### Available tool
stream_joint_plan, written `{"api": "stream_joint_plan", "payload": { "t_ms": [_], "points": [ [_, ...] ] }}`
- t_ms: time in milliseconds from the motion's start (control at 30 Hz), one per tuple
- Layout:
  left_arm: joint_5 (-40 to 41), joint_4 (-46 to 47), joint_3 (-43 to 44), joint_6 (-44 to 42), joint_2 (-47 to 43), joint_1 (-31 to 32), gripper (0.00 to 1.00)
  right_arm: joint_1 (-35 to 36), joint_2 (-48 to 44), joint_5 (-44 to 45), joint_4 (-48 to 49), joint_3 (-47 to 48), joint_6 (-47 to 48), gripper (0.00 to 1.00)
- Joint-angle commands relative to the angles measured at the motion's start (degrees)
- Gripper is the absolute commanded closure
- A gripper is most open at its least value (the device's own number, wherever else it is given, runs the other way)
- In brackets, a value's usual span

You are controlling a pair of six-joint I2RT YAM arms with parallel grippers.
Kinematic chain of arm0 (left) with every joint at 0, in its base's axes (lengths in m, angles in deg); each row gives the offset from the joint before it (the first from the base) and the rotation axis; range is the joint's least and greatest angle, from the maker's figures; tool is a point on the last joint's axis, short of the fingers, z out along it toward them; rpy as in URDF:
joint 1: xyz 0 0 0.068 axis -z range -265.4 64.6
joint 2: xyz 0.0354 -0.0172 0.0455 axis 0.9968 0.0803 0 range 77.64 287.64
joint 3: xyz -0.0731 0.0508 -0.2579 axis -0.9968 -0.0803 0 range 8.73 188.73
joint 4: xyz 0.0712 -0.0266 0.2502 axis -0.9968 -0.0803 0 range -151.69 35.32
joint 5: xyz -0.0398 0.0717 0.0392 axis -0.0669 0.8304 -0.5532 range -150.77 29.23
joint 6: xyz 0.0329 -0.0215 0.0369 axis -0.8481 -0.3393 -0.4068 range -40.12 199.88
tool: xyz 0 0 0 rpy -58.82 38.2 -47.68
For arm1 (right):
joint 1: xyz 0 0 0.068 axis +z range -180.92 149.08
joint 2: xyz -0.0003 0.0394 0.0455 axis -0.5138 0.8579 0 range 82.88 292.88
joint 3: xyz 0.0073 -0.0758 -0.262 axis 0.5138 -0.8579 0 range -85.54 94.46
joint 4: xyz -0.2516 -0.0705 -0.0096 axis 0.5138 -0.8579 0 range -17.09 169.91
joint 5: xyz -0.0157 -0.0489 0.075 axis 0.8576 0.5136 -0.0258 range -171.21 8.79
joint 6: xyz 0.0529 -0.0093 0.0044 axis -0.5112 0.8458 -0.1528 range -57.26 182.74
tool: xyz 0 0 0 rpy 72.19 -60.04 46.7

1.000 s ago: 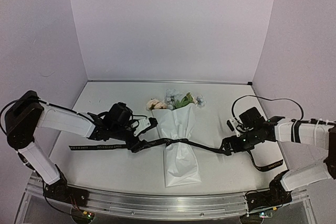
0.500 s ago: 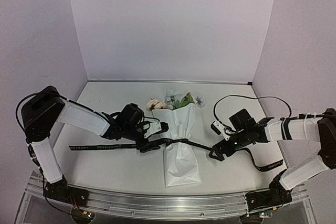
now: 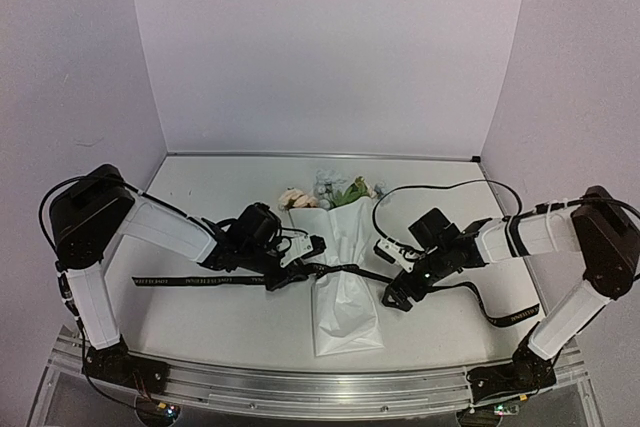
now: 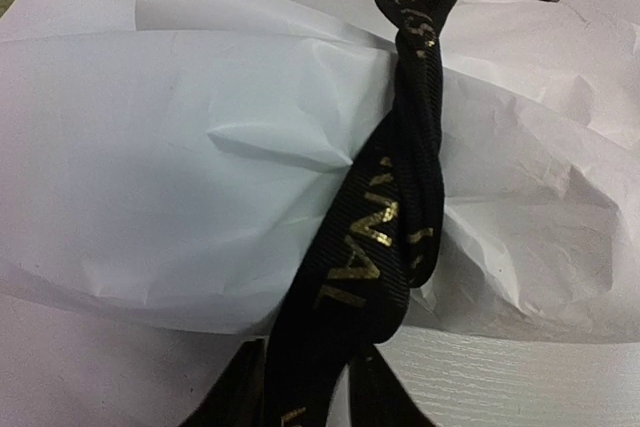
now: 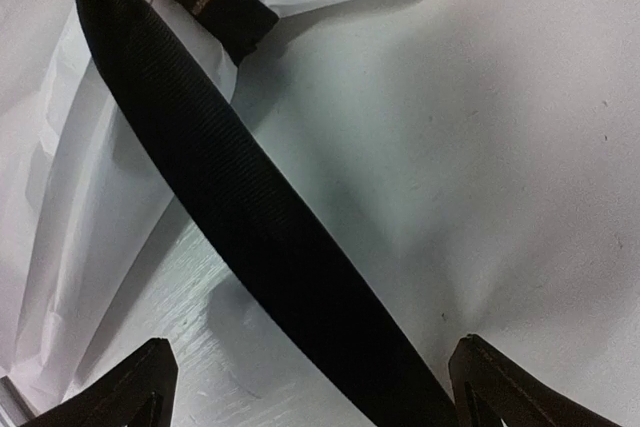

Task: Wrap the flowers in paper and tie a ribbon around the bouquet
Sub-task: Tie the ribbon around the folded bouquet.

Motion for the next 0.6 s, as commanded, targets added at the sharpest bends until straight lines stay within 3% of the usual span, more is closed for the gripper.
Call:
{"api": "stream_joint_plan", "payload": {
  "t_ms": [0, 167, 233, 500, 567],
  "points": [
    [2.1, 3.77, -1.42, 2.88, -1.36, 0.47, 0.81, 1.24, 3.13, 5.01, 2.9, 3.23, 4.25, 0.05],
    [3.5, 4.67, -3.06, 5.08, -3.42, 0.55, 0.95, 1.93, 5.41, 7.14, 3.48, 4.59, 4.22, 0.15],
    [4.97, 5.58, -4.02, 6.86, -4.77, 0.58, 0.99, 2.18, 5.8, 7.22, 3.45, 5.1, 3.49, 0.24],
    [10.4, 9.89, -9.86, 22.36, -10.91, 0.58, 1.0, 4.21, 4.49, 6.23, -0.44, 6.06, -1.14, 0.88],
    [11.3, 11.45, -12.21, 27.45, -12.53, 0.57, 1.0, 5.3, 3.53, 6.92, -2.09, 6.22, -2.69, 1.0]
  ]
}}
